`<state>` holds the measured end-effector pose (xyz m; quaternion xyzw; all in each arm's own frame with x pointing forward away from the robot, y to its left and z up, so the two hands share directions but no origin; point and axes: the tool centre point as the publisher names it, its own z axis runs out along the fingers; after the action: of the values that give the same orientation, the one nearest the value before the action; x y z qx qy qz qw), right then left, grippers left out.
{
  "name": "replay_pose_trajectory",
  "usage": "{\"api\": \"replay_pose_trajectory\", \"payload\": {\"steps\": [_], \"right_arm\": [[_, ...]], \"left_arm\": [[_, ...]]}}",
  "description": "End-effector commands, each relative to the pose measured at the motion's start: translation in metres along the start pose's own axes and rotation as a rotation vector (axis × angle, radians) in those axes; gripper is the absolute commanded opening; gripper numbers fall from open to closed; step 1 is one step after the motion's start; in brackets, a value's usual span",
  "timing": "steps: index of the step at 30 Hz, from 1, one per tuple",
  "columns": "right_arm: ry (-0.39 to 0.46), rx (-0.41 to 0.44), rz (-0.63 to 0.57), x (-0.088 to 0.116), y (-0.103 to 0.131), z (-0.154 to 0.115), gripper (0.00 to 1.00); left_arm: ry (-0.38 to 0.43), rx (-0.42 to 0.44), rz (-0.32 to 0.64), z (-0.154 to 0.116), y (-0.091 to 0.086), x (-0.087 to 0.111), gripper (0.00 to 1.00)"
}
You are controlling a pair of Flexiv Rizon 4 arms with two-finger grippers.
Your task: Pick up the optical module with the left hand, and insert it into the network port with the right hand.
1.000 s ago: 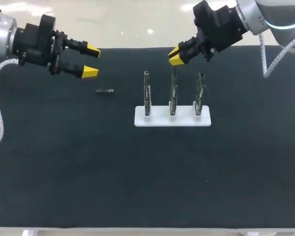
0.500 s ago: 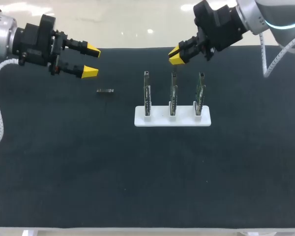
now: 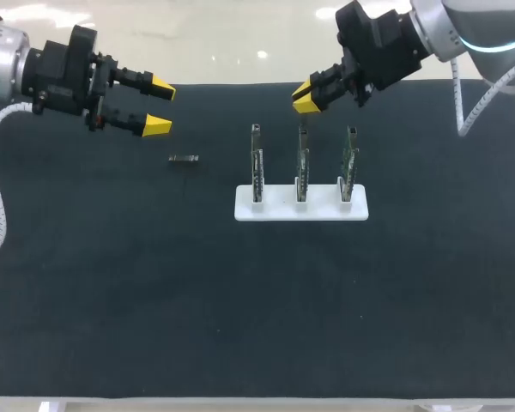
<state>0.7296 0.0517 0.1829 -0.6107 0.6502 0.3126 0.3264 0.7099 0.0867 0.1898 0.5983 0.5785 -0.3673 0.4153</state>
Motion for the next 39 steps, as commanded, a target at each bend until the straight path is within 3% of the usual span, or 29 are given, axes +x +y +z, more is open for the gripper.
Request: {"api": "replay_pose_trajectory", "payload": {"steps": [1, 39], "right_arm": [[0.012, 0.001, 0.004, -0.0038, 0.0013, -0.0019, 0.00], [0.000, 0.008, -0.001, 0.0036, 0.0027, -0.0011, 0.00]], "left_arm": [[-0.001, -0.006, 0.002, 0.0002, -0.0017, 0.0003, 1.00], [-0.001, -0.006, 0.002, 0.0002, -0.0017, 0.0003, 1.00]]}}
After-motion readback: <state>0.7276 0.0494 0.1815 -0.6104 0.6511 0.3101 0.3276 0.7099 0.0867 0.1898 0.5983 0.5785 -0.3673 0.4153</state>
